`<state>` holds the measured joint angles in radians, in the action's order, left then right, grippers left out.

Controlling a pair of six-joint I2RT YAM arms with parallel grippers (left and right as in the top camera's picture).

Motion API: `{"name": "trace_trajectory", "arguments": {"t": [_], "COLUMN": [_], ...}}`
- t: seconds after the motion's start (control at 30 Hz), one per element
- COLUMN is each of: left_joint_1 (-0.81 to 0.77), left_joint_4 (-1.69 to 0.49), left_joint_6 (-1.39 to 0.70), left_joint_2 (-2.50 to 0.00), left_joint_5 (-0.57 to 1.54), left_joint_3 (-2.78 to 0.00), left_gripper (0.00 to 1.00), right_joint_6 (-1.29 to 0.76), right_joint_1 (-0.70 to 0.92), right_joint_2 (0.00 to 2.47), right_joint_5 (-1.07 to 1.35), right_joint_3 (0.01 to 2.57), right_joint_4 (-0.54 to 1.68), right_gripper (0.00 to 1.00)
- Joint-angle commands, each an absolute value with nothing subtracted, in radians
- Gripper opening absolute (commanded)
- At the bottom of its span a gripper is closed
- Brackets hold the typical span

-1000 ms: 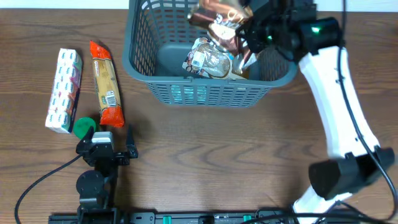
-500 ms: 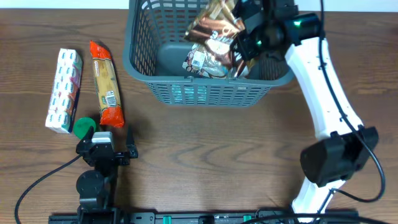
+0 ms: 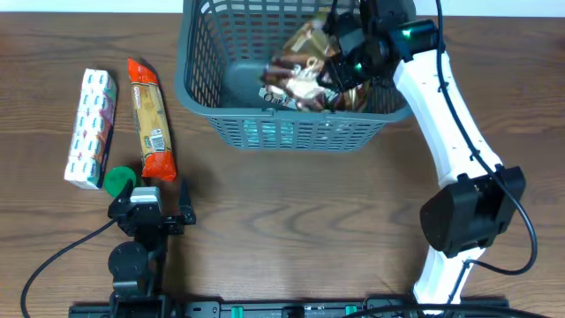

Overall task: Pack container
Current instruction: 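Lift the Nescafe bag into the basket and release it, then withdraw the right arm and reach the left gripper toward the pasta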

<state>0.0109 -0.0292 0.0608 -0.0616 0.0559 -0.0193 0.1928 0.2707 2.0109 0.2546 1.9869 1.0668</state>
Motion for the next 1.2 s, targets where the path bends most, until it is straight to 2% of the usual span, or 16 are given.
{"name": "trace_trajectory", "arguments": {"t": [0.0, 0.3, 0.53, 0.63, 0.8, 1.17], "left_joint_1": [0.009, 0.009, 0.009, 0.009, 0.009, 0.009], "left_joint_4": [-0.066, -0.066, -0.066, -0.066, -0.066, -0.066], "left_joint_6": [0.075, 0.075, 0.075, 0.075, 0.075, 0.075], "left_joint_2": [-0.059, -0.059, -0.059, -0.059, -0.059, -0.059], "left_joint_5": [0.063, 0.063, 0.063, 0.063, 0.063, 0.063], "left_joint_3": [-0.004, -0.004, -0.004, -0.004, -0.004, -0.004], "left_gripper": [0.99, 0.99, 0.99, 0.99, 0.99, 0.99], "right_joint_6": [0.180, 0.125, -0.102, -0.153, -0.196, -0.421], "right_joint_1": [0.277, 0.289, 0.265, 0.215, 0.143, 0.061], "right_joint_2": [1.976, 1.826, 1.593, 1.446, 1.347, 1.322], "right_joint_5": [0.271, 0.246, -0.213, -0.459, -0.594, -0.683], "right_joint_3": [2.008, 2.009, 2.009, 2.009, 2.009, 2.009], "right_joint_4": [1.066, 0.982, 0.910, 0.935, 0.999, 1.251], "right_gripper": [0.99, 0.99, 0.99, 0.99, 0.99, 0.99]}}
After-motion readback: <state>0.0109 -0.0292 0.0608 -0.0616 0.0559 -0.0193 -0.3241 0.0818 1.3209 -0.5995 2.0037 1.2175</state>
